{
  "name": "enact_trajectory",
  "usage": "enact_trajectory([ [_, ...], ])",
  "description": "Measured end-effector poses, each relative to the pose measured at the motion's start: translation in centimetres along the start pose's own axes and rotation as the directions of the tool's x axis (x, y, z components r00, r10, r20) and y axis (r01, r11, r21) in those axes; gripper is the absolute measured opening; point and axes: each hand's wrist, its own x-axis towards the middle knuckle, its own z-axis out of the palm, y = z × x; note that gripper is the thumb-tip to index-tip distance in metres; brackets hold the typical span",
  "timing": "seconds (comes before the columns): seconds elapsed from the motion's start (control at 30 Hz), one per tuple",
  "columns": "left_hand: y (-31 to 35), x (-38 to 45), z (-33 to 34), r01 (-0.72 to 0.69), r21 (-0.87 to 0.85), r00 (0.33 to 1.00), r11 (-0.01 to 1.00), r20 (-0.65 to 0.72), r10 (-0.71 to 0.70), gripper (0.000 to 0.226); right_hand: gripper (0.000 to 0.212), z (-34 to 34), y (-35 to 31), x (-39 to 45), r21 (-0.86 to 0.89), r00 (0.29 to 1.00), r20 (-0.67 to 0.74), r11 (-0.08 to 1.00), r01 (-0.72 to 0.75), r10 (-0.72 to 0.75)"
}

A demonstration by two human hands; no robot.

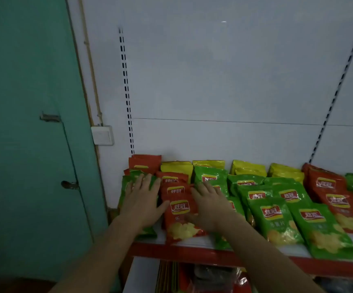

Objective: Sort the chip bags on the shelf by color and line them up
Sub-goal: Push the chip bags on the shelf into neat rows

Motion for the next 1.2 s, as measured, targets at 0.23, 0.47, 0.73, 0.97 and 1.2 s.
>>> enact_trajectory([
  [0.23, -1.5, 0.6, 3.7, -0.12, 0.007, 0.993, 0.993, -0.011, 0.12, 0.078, 0.117, 3.1, -1.6, 1.5, -0.176, 0.993, 0.074, 0.979, 0.101, -0.089],
  [0.47, -2.0, 1.8, 4.4, -0.215, 0.039, 0.974, 0.976, -0.063, 0.217, 0.07, 0.09, 5.4, -2.2, 1.4, -0.141, 0.99, -0.006, 0.981, 0.136, -0.138],
  [0.73, -0.9, 2.0, 4.6, -0.269, 0.045, 0.954, 0.962, -0.127, 0.272, 0.064, 0.026, 9.0, -2.1, -0.1, -0.118, 0.877, -0.422, 0.973, 0.199, -0.231],
  [0.97, 1.0, 1.7, 2.5, -0.133, -0.477, 0.961, 0.869, -0.276, -0.004, 0.081, 0.014, 7.0, -2.1, -1.1, 0.0, 0.615, -0.777, 0.977, 0.215, -0.136],
  [1.2, 3.3, 1.9, 0.5, 0.066, -0.899, 0.975, 0.433, -0.034, -0.22, 0.027, 0.02, 5.4, -3.4, -0.6, 0.002, 0.57, -0.801, 0.952, 0.307, -0.182],
])
